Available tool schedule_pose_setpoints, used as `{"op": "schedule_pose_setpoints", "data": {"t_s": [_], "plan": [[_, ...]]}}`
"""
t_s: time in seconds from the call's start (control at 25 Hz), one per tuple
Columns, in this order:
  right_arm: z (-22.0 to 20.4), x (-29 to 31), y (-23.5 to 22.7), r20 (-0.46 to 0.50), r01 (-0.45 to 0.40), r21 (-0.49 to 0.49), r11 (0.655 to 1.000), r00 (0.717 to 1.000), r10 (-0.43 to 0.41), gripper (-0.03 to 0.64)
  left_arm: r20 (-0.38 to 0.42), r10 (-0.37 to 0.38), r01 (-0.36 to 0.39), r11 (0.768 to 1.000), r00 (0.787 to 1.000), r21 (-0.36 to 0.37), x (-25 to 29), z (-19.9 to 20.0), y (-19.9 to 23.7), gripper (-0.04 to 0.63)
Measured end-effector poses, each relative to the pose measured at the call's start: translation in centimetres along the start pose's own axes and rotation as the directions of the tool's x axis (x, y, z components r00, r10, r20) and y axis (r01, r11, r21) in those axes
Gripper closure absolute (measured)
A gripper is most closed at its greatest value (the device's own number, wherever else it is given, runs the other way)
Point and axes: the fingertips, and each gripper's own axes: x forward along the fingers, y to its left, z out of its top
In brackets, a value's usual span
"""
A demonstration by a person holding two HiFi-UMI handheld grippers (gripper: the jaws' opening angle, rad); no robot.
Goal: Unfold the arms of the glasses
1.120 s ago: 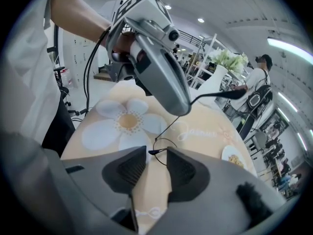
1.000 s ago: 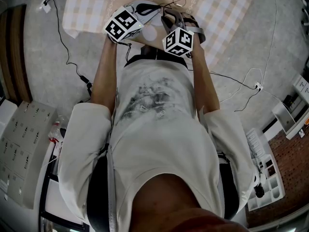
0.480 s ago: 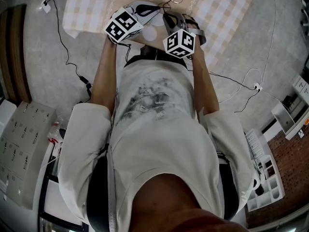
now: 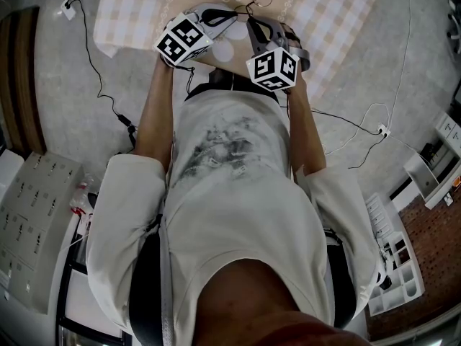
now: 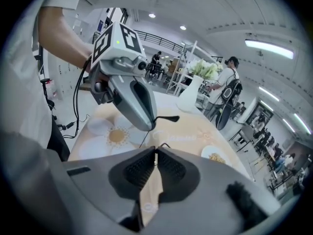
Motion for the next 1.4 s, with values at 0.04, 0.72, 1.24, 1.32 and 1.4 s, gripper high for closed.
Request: {"op": "schedule_pose_setpoints", "data": {"t_s": [0.04, 0.72, 1.24, 1.32, 1.4], "plan": [[0.1, -0.1, -0.2, 0.002, 0.007, 0.002, 1.0, 1.0, -0.007, 0.588, 0.003, 0.001, -0.001, 1.0, 1.0, 0.001, 0.0, 0.0, 0.0, 0.584], [0.9, -2.1, -2.6, 0.02, 0.093, 0.051, 0.994, 0.995, -0.094, 0.594, -0.002, 0.006, -0.006, 1.0, 1.0, -0.004, -0.4, -0.2, -0.2, 0.584], [0.3, -3.6, -4.2, 0.017, 0.15, 0.134, 0.98, 0.988, -0.153, 0.595, 0.005, 0.031, -0.031, 0.999, 1.0, -0.007, -0.4, -0.3, 0.0, 0.584], [0.2, -3.9, -4.4, 0.017, 0.16, 0.149, 0.976, 0.986, -0.164, 0.595, 0.01, 0.041, -0.04, 0.999, 0.999, -0.01, -0.4, -0.3, 0.1, 0.584], [0.1, -4.1, -4.6, 0.016, 0.171, 0.164, 0.972, 0.984, -0.175, 0.595, 0.016, 0.048, -0.048, 0.999, 0.999, -0.017, -0.5, -0.2, 0.1, 0.584]]}}
